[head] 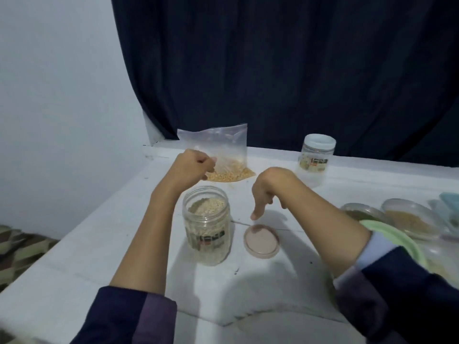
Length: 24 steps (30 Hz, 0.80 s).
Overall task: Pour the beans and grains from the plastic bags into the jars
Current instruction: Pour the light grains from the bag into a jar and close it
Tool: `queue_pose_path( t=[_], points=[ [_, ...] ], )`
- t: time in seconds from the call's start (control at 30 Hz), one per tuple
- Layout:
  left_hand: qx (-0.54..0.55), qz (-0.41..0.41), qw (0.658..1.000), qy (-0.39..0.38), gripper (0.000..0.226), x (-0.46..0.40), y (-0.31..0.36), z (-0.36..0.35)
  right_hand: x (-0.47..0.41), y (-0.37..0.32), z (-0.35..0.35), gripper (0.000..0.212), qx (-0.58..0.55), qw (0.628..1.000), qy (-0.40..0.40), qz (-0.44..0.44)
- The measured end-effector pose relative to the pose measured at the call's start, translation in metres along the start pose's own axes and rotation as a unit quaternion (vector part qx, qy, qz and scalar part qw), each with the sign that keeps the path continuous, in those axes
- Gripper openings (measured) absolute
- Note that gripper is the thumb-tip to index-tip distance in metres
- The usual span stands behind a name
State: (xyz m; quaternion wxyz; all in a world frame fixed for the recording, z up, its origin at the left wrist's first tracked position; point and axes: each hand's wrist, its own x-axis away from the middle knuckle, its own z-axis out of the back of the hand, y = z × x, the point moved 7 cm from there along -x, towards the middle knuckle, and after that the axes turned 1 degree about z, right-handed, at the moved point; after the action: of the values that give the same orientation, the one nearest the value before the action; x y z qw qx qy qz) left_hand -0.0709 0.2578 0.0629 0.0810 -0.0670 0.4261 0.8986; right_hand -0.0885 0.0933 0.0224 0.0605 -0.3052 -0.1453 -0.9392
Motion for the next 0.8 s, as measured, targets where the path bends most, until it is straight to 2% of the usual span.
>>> queue_pose_path(
  t=[0.1, 0.17, 0.2, 0.3, 0.4, 0.43, 0.47, 0.5, 0.57, 0.63, 0.67, 0.7, 0.8],
  points=[
    [0.078, 0.057, 0.989, -0.108, 0.029, 0.009, -0.040, -0.011, -0.046, -0.018, -0.039, 0.100, -0.052, 0.997, -0.055, -0.016],
    [0.148, 0.065, 0.973, -0.167, 0.030, 0.018, -0.059, -0.028, -0.067, -0.025, -0.068, 0.112, -0.108, 0.993, -0.035, -0.022],
    [0.218, 0.073, 0.957, -0.175, 0.031, 0.022, -0.066, -0.037, -0.074, -0.027, -0.081, 0.113, -0.141, 0.990, -0.006, -0.028],
    [0.402, 0.111, 0.903, -0.105, 0.037, 0.025, -0.078, -0.051, -0.088, -0.028, -0.110, 0.090, -0.211, 0.974, 0.075, -0.028],
    [0.454, 0.119, 0.881, -0.053, 0.034, 0.023, -0.080, -0.053, -0.092, -0.016, -0.105, 0.071, -0.308, 0.940, 0.141, -0.029],
    [0.461, 0.119, 0.878, -0.041, 0.036, 0.023, -0.079, -0.053, -0.090, -0.011, -0.096, 0.068, -0.377, 0.905, 0.197, -0.027],
    [0.460, 0.119, 0.880, -0.025, 0.039, 0.024, -0.078, -0.052, -0.083, -0.005, -0.085, 0.066, -0.460, 0.846, 0.268, -0.026],
    [0.462, 0.120, 0.879, -0.002, 0.041, 0.025, -0.077, -0.052, -0.074, 0.001, -0.073, 0.063, -0.546, 0.764, 0.342, -0.015],
    [0.449, 0.122, 0.883, 0.062, 0.039, 0.029, -0.078, -0.053, -0.049, 0.005, -0.057, 0.058, -0.695, 0.566, 0.441, 0.036],
    [0.437, 0.120, 0.883, 0.120, 0.034, 0.032, -0.081, -0.054, -0.031, -0.004, -0.049, 0.056, -0.802, 0.399, 0.432, 0.101],
    [0.434, 0.124, 0.881, 0.139, 0.034, 0.033, -0.084, -0.055, -0.026, -0.011, -0.047, 0.059, -0.835, 0.348, 0.405, 0.132],
    [0.431, 0.128, 0.880, 0.154, 0.035, 0.034, -0.085, -0.056, -0.025, -0.019, -0.046, 0.061, -0.852, 0.325, 0.377, 0.160],
    [0.439, 0.128, 0.876, 0.154, 0.053, 0.037, -0.086, -0.057, -0.018, -0.047, -0.041, 0.050, -0.853, 0.331, 0.307, 0.260]
  ],
)
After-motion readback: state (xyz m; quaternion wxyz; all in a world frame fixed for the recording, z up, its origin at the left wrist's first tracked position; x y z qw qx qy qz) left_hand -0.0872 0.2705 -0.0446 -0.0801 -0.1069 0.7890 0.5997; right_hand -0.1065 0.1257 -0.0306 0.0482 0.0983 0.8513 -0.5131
